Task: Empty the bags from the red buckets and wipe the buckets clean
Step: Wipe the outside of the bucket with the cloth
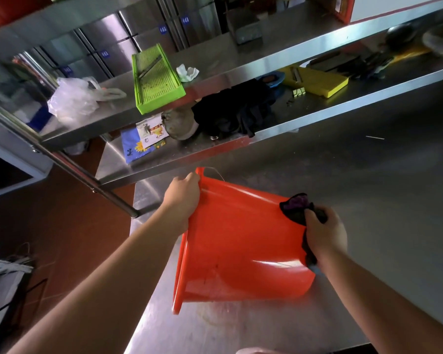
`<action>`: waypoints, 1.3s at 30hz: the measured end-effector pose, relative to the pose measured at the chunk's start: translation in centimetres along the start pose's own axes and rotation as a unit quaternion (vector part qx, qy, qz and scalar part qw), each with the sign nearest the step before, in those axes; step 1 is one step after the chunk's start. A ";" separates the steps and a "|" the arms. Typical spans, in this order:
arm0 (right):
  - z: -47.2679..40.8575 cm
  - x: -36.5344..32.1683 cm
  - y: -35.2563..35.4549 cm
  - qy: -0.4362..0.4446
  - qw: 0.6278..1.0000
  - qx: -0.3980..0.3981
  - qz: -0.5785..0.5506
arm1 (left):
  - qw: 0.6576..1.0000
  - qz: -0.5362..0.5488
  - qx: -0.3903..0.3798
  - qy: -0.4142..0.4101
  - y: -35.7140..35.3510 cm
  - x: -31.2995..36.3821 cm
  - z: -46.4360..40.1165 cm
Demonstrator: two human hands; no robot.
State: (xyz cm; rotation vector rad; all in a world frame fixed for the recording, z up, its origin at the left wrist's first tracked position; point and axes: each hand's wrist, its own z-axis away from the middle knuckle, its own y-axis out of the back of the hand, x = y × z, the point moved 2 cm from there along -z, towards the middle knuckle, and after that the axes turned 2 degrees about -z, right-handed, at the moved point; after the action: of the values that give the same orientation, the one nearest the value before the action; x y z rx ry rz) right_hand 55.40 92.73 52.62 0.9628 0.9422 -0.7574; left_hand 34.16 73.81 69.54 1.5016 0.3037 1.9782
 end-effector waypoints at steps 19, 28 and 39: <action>10.4 -11.9 -8.1 0.405 0.903 -0.134 0.048 | 0.998 -0.013 -0.034 -0.059 -1.4 -1.4 3.1; 3.8 0.2 -0.8 0.292 0.951 0.031 0.102 | 0.999 -0.017 -0.015 -0.024 0.9 -3.3 2.2; 0.1 1.4 1.4 0.026 0.999 0.004 0.021 | 0.999 0.025 -0.043 0.003 0.2 -0.1 3.9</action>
State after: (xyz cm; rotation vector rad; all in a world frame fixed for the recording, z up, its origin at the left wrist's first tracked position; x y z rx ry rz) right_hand 57.22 93.05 51.86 1.0108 0.9614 -0.7051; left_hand 37.76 72.85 70.83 1.4622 0.1830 2.0082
